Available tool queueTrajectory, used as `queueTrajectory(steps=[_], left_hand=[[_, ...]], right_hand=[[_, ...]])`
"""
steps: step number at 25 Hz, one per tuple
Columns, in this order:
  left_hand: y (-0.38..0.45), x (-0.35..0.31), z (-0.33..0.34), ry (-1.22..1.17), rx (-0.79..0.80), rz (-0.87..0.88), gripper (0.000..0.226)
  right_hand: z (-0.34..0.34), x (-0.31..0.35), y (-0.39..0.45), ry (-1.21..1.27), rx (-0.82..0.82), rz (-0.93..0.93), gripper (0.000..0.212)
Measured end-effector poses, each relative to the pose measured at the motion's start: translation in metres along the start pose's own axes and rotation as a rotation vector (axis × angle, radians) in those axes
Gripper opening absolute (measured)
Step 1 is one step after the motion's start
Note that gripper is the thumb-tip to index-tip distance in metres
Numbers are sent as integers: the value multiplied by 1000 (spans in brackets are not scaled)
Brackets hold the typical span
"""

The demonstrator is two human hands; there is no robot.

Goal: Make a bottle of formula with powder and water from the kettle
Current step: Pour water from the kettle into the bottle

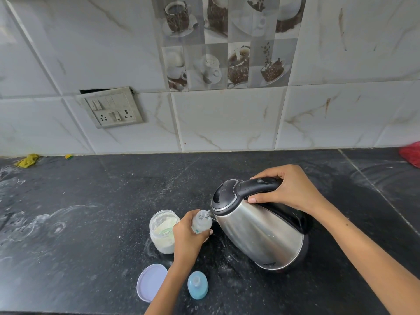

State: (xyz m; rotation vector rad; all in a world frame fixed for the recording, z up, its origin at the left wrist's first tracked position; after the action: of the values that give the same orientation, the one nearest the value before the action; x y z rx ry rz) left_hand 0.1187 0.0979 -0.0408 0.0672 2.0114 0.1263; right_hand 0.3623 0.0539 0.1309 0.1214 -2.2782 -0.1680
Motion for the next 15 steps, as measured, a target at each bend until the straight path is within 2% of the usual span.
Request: queueTrajectory(steps=[15], left_hand=[[-3,1,0,-49,-15,-25,57]], right_hand=[[-4,-2,-5,18,-16,-38,40]])
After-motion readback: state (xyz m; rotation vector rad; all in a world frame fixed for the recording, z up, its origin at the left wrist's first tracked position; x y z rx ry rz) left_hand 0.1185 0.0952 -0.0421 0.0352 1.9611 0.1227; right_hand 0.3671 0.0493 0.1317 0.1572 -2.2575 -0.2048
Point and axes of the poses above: each hand's wrist, its own y-axis towards the middle knuckle, its own z-axis out of the palm, x = y × z, the point moved 10 cm from there along y, towards the middle knuckle
